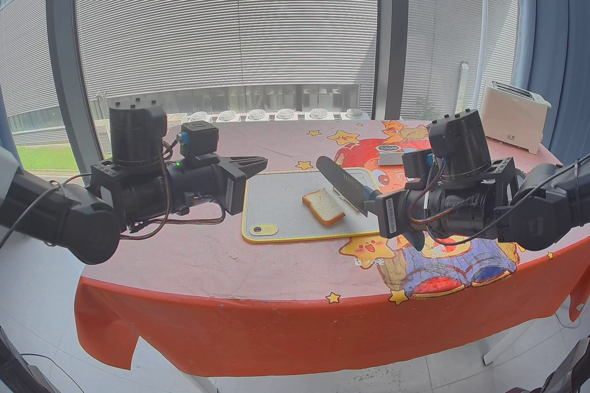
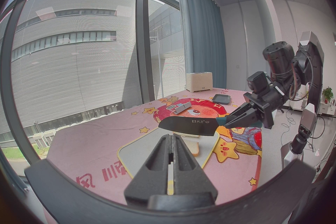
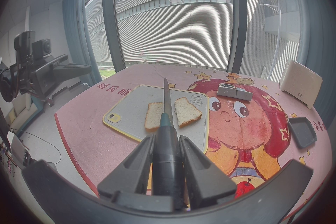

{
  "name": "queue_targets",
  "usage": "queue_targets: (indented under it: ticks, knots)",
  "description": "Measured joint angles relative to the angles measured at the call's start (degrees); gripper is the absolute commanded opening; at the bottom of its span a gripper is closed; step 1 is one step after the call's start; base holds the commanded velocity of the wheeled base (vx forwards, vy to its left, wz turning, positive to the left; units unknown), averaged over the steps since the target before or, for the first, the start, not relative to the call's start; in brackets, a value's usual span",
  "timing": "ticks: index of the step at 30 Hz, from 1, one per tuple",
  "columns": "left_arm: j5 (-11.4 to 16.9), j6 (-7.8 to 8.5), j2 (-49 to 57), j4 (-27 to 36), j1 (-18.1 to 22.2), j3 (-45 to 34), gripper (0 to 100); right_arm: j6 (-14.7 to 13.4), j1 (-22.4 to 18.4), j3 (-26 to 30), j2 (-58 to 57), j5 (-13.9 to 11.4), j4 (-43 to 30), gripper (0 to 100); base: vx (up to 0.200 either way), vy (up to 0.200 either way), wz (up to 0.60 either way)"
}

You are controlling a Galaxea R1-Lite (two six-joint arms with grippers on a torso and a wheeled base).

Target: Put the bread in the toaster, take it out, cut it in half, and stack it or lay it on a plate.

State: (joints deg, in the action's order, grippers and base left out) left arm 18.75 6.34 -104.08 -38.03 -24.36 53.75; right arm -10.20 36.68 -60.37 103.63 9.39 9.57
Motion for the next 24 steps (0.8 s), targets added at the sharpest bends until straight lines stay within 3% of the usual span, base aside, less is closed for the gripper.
queue_targets:
  ticks: [8,24]
  knots:
    - [-2.17,0.00,7.08,-0.01,0.20,-6.56,0,-0.09,0.35,0.54,-0.60,-0.06,0.02,0,0.000,0.000,0.00]
    - [-4.41,-0.13,18.22,0.00,5.01,-16.93,0,-0.39,0.00,1.72,-2.45,-0.13,0.06,0,0.000,0.000,0.00]
